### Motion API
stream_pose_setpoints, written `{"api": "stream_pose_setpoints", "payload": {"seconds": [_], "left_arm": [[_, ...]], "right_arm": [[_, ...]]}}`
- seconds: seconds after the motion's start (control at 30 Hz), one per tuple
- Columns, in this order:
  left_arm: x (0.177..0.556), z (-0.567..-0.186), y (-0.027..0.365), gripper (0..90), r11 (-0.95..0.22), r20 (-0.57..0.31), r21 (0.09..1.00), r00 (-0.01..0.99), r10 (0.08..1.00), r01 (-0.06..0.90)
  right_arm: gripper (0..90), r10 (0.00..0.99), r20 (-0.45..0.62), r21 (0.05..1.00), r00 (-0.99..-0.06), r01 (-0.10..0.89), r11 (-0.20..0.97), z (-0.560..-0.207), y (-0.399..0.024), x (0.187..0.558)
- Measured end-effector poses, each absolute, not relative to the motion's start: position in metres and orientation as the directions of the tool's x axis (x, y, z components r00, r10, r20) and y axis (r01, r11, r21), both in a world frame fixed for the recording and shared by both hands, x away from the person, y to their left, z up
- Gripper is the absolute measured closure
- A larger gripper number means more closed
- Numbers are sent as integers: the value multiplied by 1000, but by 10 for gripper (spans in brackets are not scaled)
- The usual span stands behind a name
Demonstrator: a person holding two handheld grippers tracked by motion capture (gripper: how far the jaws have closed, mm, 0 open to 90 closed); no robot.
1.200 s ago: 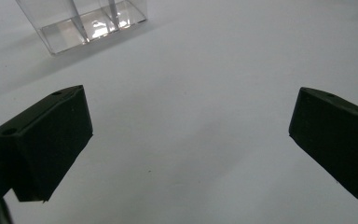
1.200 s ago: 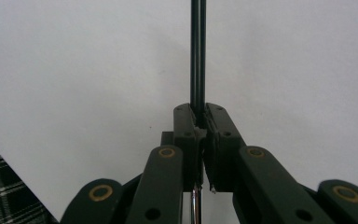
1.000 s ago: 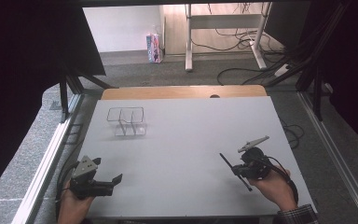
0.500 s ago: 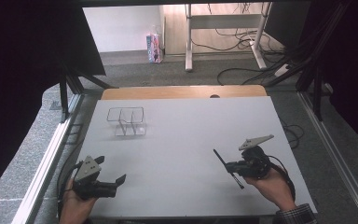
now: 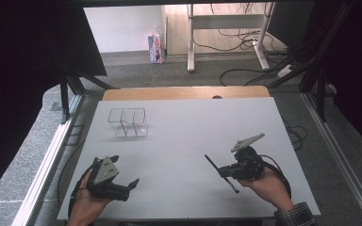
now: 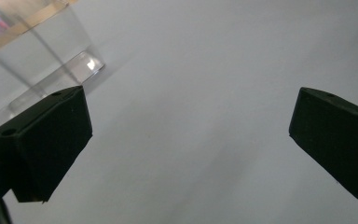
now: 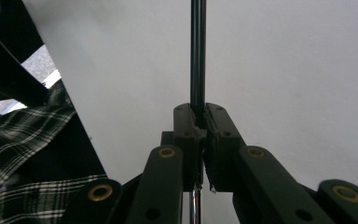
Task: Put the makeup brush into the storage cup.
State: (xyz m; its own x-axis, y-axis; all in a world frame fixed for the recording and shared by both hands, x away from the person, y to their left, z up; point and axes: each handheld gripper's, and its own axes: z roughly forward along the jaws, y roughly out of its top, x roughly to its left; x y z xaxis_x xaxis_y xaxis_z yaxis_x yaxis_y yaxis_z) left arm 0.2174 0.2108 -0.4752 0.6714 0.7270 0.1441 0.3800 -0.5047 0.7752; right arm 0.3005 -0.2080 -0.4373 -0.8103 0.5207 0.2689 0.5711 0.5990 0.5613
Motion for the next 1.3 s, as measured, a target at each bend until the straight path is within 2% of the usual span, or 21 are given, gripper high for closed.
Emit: {"api": "stream_pose_setpoints", "payload": {"seconds": [0.1,0.2,0.63,0.67,0.77,0.93,1.1,1.13,1.3], "left_arm": [[220,-473,203,0,-544,177,762,696,696,351],[222,-470,182,0,-612,251,736,724,643,289],[238,-465,129,62,-690,328,707,792,516,157],[239,-464,122,106,-698,331,702,804,494,140],[240,-465,115,162,-709,337,696,818,466,117],[241,-467,101,231,-735,372,674,830,415,65],[237,-467,93,365,-757,400,654,843,360,13],[236,-467,92,418,-758,402,652,845,352,5],[231,-469,86,507,-777,420,629,854,307,-30]], "right_arm": [[835,510,283,548,-812,574,609,-437,-202,301],[835,491,296,536,-819,568,625,-437,-193,302],[835,411,343,486,-845,534,692,-438,-155,304],[835,403,347,475,-847,530,703,-439,-150,304],[836,392,361,457,-846,527,716,-439,-144,304],[835,363,373,453,-854,509,732,-441,-138,303],[835,337,393,440,-855,497,748,-443,-130,300],[835,332,395,431,-857,492,757,-444,-128,300],[835,312,405,422,-859,479,770,-447,-124,299]]}}
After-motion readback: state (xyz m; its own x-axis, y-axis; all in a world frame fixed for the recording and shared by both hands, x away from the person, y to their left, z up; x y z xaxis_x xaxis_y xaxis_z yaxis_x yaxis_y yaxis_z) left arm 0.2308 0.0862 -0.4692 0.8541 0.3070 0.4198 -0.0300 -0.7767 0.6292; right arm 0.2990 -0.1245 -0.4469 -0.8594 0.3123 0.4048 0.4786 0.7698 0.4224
